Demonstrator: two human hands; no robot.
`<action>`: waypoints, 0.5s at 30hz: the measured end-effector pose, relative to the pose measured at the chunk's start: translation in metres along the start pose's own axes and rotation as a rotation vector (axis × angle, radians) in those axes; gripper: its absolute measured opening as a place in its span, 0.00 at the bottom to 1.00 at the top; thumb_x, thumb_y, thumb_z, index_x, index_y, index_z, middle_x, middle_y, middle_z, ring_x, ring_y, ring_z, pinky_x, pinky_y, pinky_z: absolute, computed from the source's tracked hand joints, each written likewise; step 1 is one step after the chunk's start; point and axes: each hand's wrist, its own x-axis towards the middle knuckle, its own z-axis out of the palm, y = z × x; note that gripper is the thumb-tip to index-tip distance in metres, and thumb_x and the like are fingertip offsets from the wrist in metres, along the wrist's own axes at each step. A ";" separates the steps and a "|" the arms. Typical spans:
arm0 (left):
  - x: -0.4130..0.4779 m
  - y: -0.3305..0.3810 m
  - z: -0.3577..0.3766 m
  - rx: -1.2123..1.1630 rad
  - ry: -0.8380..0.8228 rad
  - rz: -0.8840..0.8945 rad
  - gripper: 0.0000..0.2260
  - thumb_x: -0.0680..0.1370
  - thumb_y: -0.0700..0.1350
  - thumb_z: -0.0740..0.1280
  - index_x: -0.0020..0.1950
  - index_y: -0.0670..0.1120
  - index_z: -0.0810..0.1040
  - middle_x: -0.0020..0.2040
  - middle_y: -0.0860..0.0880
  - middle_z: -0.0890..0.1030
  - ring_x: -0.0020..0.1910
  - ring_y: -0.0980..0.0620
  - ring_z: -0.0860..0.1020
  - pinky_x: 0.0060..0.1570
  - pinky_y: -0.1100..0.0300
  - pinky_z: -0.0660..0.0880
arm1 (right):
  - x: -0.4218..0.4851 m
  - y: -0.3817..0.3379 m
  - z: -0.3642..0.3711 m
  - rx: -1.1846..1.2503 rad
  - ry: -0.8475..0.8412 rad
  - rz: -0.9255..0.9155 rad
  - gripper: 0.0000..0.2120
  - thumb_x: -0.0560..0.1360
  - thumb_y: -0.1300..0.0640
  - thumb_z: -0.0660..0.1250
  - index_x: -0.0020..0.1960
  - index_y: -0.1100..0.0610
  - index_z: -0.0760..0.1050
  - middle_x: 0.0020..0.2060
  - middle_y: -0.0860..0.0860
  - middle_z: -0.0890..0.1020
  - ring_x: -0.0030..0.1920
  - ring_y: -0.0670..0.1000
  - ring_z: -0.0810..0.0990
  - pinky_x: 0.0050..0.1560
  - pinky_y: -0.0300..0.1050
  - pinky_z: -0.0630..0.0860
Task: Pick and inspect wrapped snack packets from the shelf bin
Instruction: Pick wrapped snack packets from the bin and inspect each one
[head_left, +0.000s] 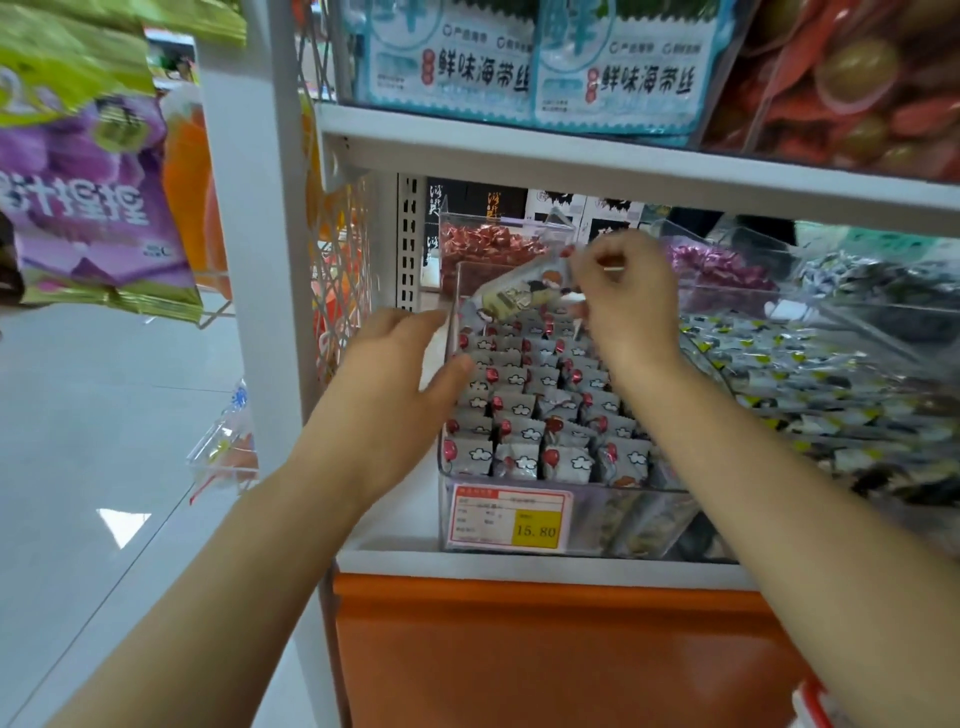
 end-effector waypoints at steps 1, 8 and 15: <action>-0.002 0.003 -0.001 -0.002 0.053 0.012 0.22 0.79 0.52 0.61 0.72 0.48 0.66 0.66 0.48 0.69 0.61 0.51 0.71 0.60 0.61 0.68 | -0.010 -0.001 -0.010 0.062 0.014 0.052 0.01 0.78 0.63 0.62 0.48 0.60 0.71 0.44 0.52 0.77 0.38 0.49 0.79 0.36 0.38 0.78; -0.023 0.028 0.006 -0.193 -0.027 -0.006 0.14 0.77 0.52 0.62 0.59 0.48 0.76 0.44 0.53 0.78 0.36 0.62 0.75 0.34 0.71 0.69 | -0.073 -0.007 -0.065 0.495 -0.030 0.390 0.08 0.78 0.64 0.62 0.41 0.62 0.75 0.37 0.53 0.79 0.30 0.44 0.79 0.31 0.36 0.77; -0.030 0.040 0.007 -0.650 -0.156 -0.267 0.12 0.80 0.46 0.59 0.48 0.39 0.78 0.42 0.42 0.81 0.32 0.57 0.79 0.27 0.65 0.74 | -0.097 -0.009 -0.081 0.638 -0.086 0.469 0.06 0.76 0.64 0.63 0.40 0.61 0.76 0.32 0.48 0.83 0.32 0.46 0.80 0.33 0.37 0.77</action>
